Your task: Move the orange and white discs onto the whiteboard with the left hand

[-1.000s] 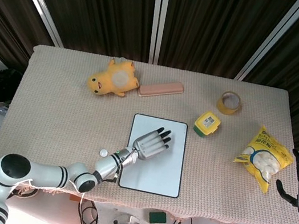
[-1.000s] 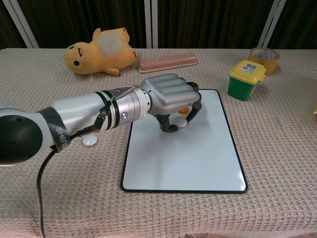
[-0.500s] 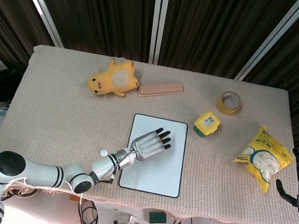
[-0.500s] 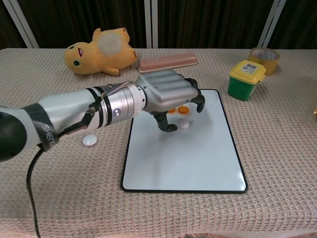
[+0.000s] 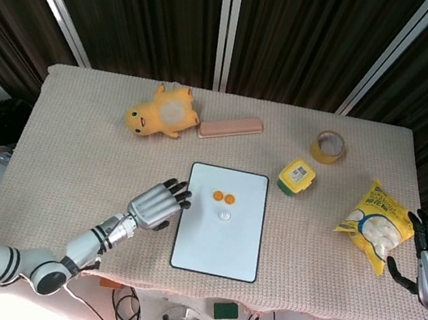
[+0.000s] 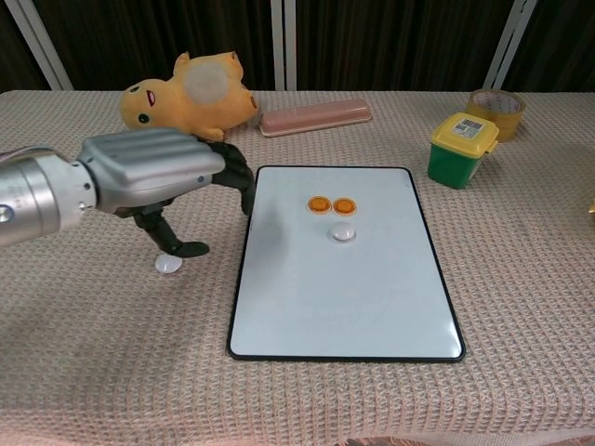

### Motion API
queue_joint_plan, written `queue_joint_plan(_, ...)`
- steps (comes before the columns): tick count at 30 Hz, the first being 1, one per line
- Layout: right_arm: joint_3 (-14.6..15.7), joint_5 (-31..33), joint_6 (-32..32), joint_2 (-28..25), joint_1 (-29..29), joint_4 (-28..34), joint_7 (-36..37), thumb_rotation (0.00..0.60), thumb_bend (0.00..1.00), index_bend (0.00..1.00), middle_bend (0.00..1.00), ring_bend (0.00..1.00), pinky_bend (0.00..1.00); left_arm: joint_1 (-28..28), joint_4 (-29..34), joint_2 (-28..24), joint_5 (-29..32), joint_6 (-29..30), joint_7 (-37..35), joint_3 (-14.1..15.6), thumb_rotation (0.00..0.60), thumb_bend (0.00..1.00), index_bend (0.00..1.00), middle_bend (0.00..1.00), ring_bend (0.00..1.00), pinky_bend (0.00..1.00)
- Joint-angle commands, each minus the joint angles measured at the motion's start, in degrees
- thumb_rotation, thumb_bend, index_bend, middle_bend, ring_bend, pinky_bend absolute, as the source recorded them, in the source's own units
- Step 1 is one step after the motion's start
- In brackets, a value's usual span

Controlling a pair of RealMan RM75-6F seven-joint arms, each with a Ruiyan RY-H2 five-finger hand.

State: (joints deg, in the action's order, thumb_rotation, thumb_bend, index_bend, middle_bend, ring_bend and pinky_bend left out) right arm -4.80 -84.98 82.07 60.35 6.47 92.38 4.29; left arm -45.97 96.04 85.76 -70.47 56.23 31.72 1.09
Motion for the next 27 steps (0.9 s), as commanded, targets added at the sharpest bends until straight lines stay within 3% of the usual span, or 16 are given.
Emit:
queue_joint_plan(1,0.1,-0.1,-0.3,0.3,0.2,0.0,-0.2,0.600,0.31,0.00,0.00,0.00,0.00,4.3,0.9,-3.4,-3.8,4.1,-3.5,3.7,0.589,0.24,0.33,0.19,0.09,0.18)
queue_joint_plan(8,0.3,-0.1,0.1,0.3,0.0,0.4,-0.9,0.600,0.32,0.00,0.00,0.00,0.00,8.6,-3.7,-2.4,-9.0,7.9,-6.4,6.0,0.591,0.25,0.34,0.20,0.09,0.17)
queue_joint_plan(17,0.4,-0.2,0.6,-0.1,-0.4,0.7,-1.1,0.600,0.32,0.00,0.00,0.00,0.00,10.0,-10.6,1.7,-12.1,7.4,-9.0,5.4,0.589,0.26,0.36,0.20,0.09,0.17)
queue_joint_plan(27,0.5,-0.1,-0.1,0.0,0.0,0.9,-1.6,0.600,0.31,0.00,0.00,0.00,0.00,10.5,-13.3,3.9,-13.5,6.2,-10.5,4.1,0.591,0.26,0.37,0.20,0.09,0.17)
